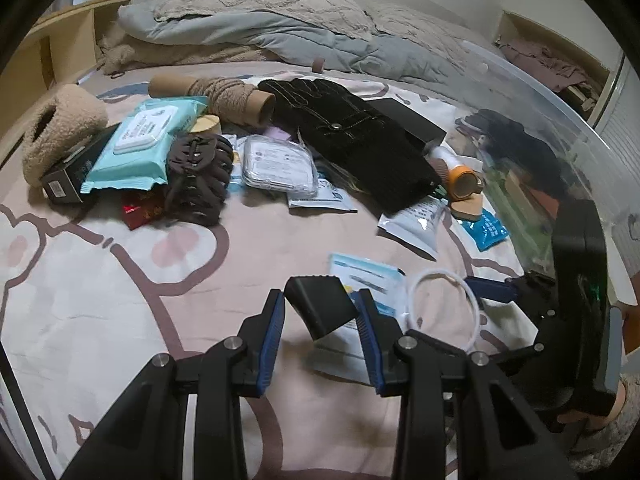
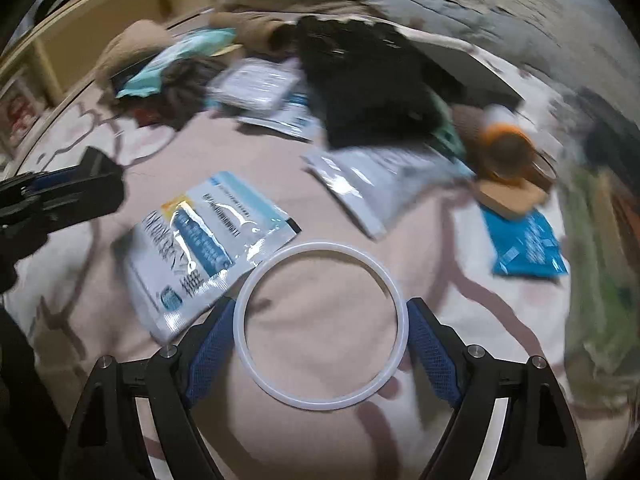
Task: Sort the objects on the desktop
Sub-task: 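Lift the white ring with the right tool while the left tool holds the black clip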
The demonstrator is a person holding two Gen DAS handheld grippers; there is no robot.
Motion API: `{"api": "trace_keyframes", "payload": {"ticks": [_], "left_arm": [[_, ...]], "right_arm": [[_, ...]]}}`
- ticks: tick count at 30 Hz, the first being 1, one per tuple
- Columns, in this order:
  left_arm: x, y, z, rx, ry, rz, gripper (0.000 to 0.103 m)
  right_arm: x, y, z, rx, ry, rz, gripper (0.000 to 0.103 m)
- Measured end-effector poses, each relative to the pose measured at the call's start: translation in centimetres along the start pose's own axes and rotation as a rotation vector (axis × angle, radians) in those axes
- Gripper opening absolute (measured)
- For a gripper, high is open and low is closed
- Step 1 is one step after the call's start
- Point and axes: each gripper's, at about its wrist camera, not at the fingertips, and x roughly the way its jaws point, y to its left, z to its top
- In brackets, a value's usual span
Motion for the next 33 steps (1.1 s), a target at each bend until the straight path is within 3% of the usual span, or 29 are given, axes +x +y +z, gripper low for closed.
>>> {"api": "trace_keyframes", "payload": {"ticks": [4, 11, 18, 23, 26, 33], "left_arm": [[0.3, -1.1, -0.2, 0.033, 0.007, -0.043, 0.036], [1.5, -5.5, -1.3, 0.162, 0.029, -0.125, 0.036], [3.8, -8.7, -2.7, 0.225, 0.099, -0.209, 0.036], [4.9, -10.0, -3.6, 0.284, 0.085, -0.183, 0.036], [5.0, -10.0, -3.9, 0.269, 0.068, -0.180, 0.036], [4.8, -9.8, -4.3, 0.234, 0.056, -0.165, 0.037]], "right_arm": [[-1.2, -1.2, -1.2, 0.060, -0.006, 0.033, 0.085], [-3.6, -5.3, -5.5, 0.214, 0.009, -0.047, 0.085], [-5.2, -7.4, -8.7, 0.282, -0.018, -0.104, 0.085], [-5.1, -7.7, -10.3, 0.335, -0.115, -0.109, 0.086], [-5.0, -7.1, -10.9, 0.328, -0.176, -0.131, 0.090], [-5.2, -7.0, -11.4, 0.329, -0.208, -0.139, 0.090]]}}
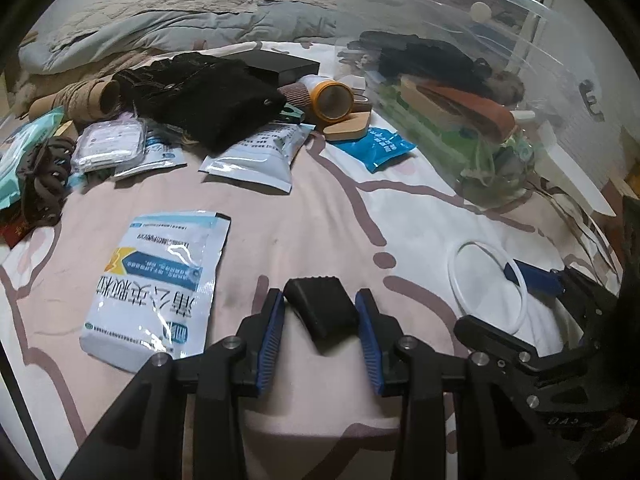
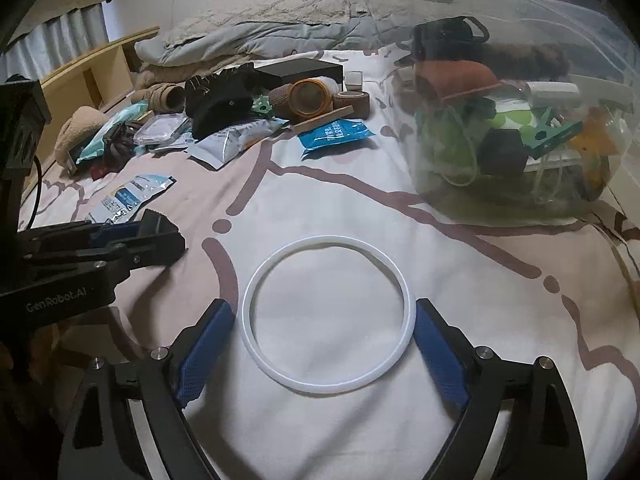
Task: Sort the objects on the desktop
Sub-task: 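Lift the white ring with the right tool while the left tool holds the black clip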
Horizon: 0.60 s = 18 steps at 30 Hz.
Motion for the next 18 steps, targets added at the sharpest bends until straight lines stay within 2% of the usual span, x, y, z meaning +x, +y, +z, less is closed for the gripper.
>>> {"api": "trace_keyframes", "payload": {"ticks": [3, 11, 14, 18], "left_arm": [[-0.3, 0.3, -0.3, -0.055, 0.003, -0.016, 0.043], [-0.6, 1.3, -0.7, -0.216, -0.005, -0.037, 0.043], [-0.8, 0.7, -0.7, -0.173, -0.001, -0.005, 0.043], [-1.4, -0.1, -1.1, -0.074, 0.013, 0.085, 0.043]], "right_arm": [[-0.2, 0.2, -0.3, -0.004, -0.010, -0.015, 0.090], [0.1, 0.5, -0.6, -0.012, -0.017, -0.045, 0.091], [0.1, 0.3, -0.6, -0.006, -0.018, -0.036, 0.091], [0.1, 0.2, -0.7, -0.003, -0.020, -0.029, 0.091]]}}
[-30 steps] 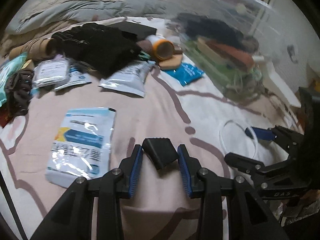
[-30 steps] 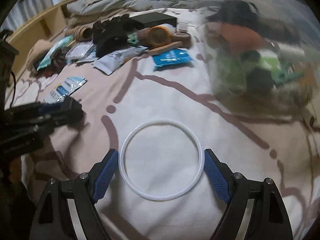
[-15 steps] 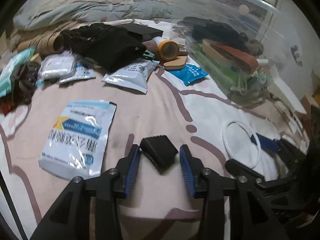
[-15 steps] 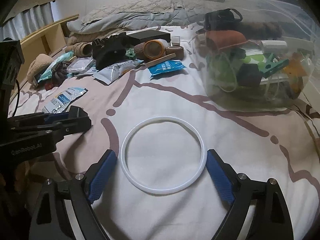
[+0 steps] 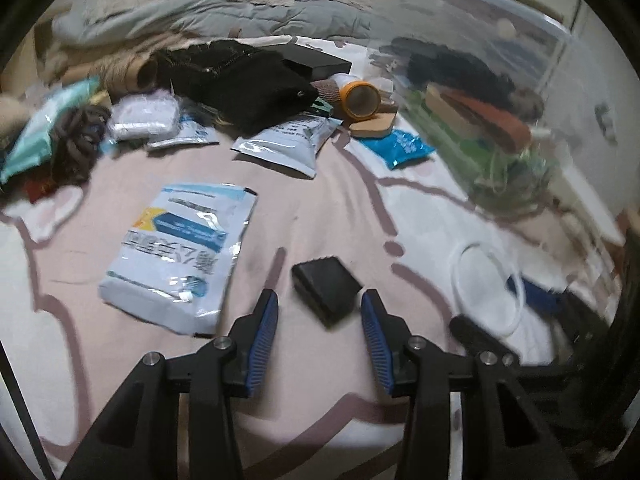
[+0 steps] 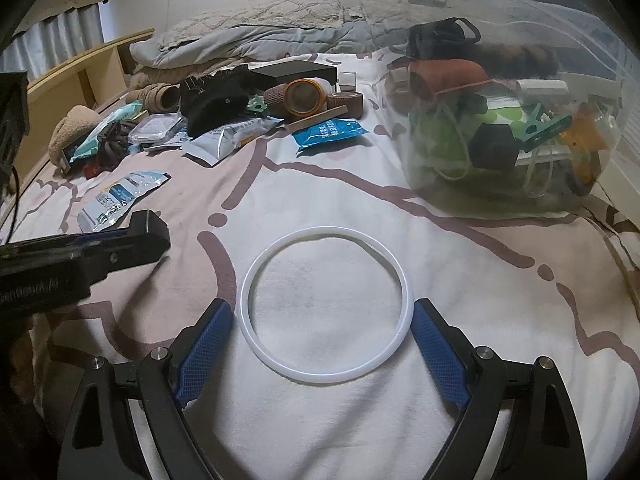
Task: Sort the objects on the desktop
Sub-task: 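Lift the white ring with the right tool while the left tool holds the black clip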
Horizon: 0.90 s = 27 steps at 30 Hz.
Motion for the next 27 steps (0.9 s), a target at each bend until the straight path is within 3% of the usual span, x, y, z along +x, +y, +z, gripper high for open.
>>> {"api": "trace_keyframes", "payload": {"ticks": [4, 10, 14, 19, 25, 27], "left_arm": [[-0.2, 0.5, -0.3, 0.024, 0.005, 0.084, 0.043], [-0.6, 1.3, 0.1, -0.042, 0.022, -0.010, 0.043], [-0.3, 0.9, 0.0, -0.004, 0.023, 0.068, 0.043], [-0.5, 1.5, 0.4, -0.009, 0.015, 0.104, 0.043], [-0.7, 1.9, 0.4, -0.008, 0.033, 0.108, 0.044], [-1.0, 1.7, 0.1, 0.008, 0.047, 0.076, 0.050]], "right_arm": [[0.0, -0.1, 0.0, 0.003, -0.003, 0.007, 0.091], [0.0, -0.2, -0.1, 0.006, -0.006, 0.018, 0.091], [0.0, -0.3, -0.1, 0.005, -0.008, 0.028, 0.093], [0.0, -0.4, -0.1, 0.005, -0.010, 0.035, 0.093], [0.0, -0.4, -0.2, 0.002, -0.011, 0.038, 0.094], [0.0, -0.4, -0.1, 0.003, -0.012, 0.041, 0.094]]}}
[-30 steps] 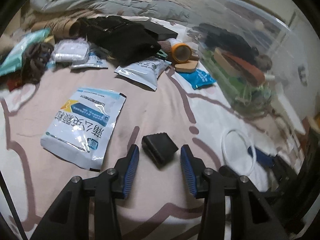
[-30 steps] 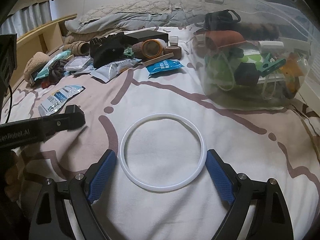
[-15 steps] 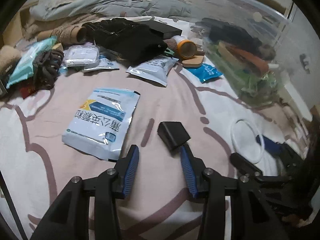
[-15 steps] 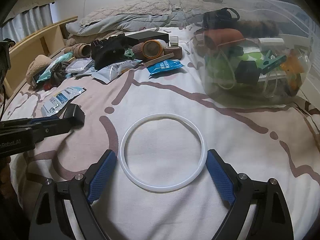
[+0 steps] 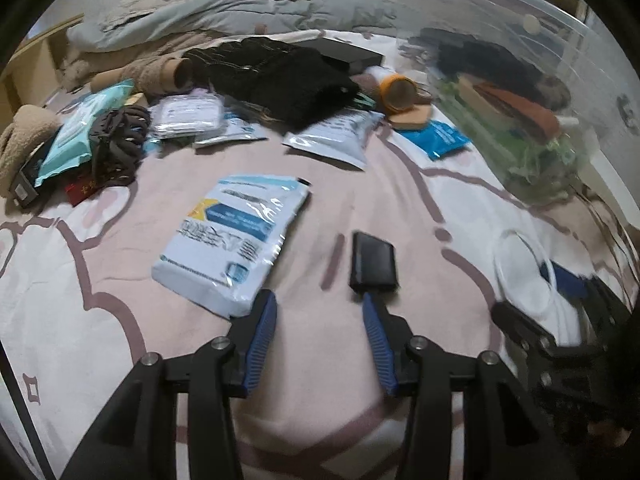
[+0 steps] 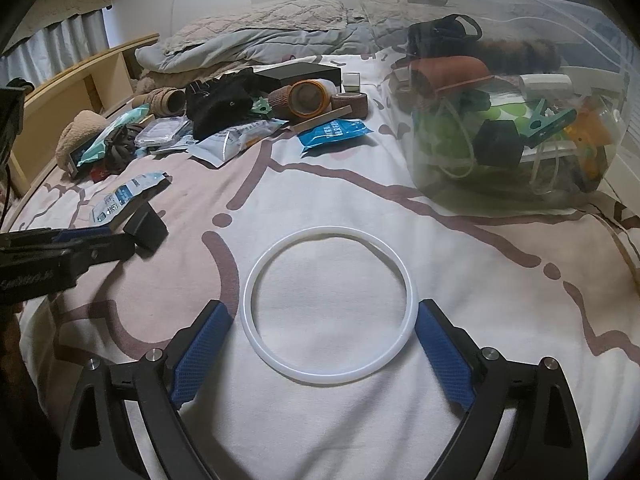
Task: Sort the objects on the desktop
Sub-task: 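Lift the white ring with the right tool while the left tool holds the black clip, then carry the white ring and black clip over the clear plastic bin with both tools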
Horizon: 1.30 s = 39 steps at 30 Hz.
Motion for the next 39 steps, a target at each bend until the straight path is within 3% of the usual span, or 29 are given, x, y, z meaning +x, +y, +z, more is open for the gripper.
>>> {"api": "trace_keyframes", "payload": {"ticks": [2, 9, 12, 15, 19, 33, 39], "left_arm": [[-0.3, -0.1, -0.2, -0.007, 0.007, -0.054, 0.057], [0.0, -1.5, 0.5, -0.020, -0.020, -0.136, 0.057], [0.7, -1.9, 0.8, -0.013, -0.024, -0.117, 0.056], [0.9, -1.9, 1.0, -0.015, -0.030, -0.127, 0.042], [1.1, -1.6, 1.0, -0.028, -0.028, -0.112, 0.027], [-0.1, -1.5, 1.7, -0.024, -0.049, -0.104, 0.027], [-2.2, -2.5, 2.7, 0.022, -0.095, -0.105, 0.027]], "right_arm": [[0.0, 0.0, 0.0, 0.001, -0.002, 0.003, 0.094], [-0.1, 0.0, -0.1, -0.001, -0.014, 0.002, 0.094], [-0.1, 0.1, -0.1, -0.012, -0.019, -0.010, 0.094], [-0.1, 0.1, -0.1, -0.011, -0.021, -0.008, 0.094], [-0.5, -0.5, -0.1, 0.014, -0.041, -0.013, 0.082], [-1.7, -0.8, 0.4, 0.022, -0.055, -0.036, 0.082], [-4.6, -1.3, 1.5, -0.001, -0.125, -0.073, 0.082]]}}
